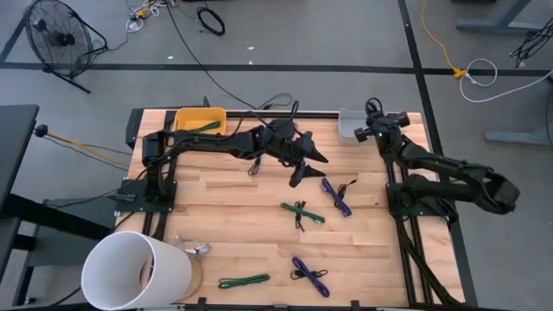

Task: Pick & Place USB Port
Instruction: Put the black charger cable into the gray bin

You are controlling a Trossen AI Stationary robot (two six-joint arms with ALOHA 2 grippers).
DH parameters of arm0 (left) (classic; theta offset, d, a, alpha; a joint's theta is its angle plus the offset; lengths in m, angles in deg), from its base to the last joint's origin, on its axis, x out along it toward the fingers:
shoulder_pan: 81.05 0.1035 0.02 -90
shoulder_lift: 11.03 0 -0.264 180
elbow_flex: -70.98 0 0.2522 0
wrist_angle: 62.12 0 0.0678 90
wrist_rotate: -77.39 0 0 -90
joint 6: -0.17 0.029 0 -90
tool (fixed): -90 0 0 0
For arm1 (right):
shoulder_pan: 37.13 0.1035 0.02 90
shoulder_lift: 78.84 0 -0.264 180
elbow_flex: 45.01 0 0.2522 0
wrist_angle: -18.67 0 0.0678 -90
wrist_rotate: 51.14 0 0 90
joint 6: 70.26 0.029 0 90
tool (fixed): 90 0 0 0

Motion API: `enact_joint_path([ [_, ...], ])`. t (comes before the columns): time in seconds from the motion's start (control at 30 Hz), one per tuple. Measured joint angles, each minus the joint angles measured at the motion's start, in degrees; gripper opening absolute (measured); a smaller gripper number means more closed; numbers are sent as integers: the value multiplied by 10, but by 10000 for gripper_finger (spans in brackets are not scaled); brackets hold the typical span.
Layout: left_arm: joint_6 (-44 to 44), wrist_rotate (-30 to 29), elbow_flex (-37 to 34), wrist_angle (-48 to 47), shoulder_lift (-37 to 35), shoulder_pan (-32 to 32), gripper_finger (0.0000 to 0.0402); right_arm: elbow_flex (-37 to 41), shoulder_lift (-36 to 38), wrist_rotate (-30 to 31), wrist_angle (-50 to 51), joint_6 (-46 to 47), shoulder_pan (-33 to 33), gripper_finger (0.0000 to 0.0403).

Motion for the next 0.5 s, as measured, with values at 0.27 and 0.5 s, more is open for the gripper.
enact_joint_path([
  [0.27,0,0,0,0,0,0,236,0,-52,28,-2,-5,6,0],
  [0.5,0,0,0,0,0,0,236,0,-52,11,-5,-3,6,41],
])
